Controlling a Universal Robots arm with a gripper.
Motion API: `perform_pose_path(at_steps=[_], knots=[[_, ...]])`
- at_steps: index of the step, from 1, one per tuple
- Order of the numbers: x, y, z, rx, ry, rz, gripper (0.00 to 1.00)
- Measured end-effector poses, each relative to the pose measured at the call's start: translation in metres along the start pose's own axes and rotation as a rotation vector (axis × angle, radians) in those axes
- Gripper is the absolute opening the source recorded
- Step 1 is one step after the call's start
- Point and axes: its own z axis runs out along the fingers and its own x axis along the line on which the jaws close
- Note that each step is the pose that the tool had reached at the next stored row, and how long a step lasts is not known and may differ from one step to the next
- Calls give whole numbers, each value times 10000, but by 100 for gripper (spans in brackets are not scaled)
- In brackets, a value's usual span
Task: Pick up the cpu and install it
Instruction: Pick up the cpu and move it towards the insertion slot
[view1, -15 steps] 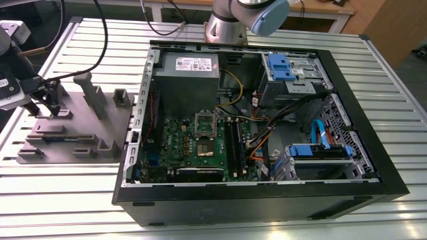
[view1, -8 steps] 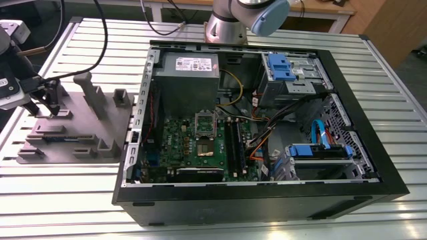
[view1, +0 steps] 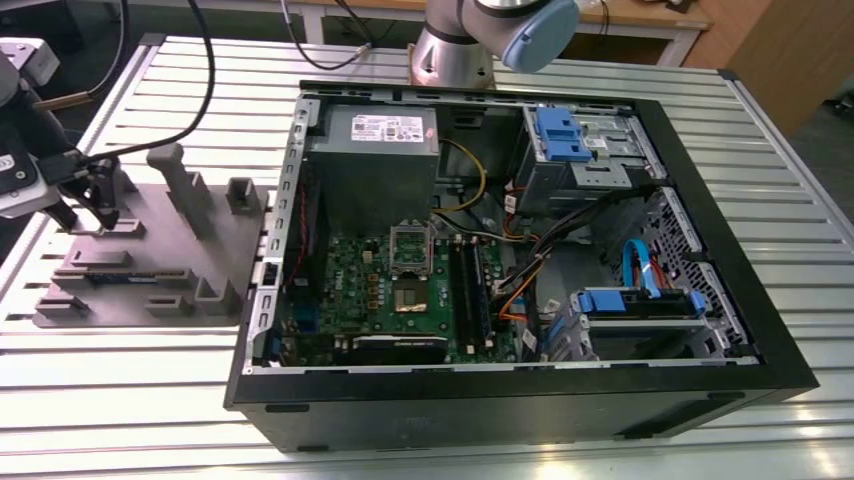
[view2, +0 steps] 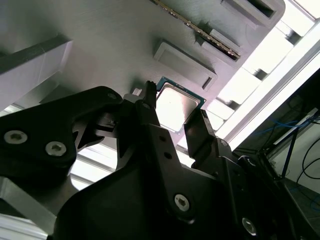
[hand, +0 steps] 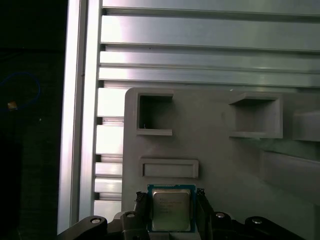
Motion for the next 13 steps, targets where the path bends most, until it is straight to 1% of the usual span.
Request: perform_pose_path(at_steps=[13], knots=[[0, 3, -46, 1, 1, 0, 47]])
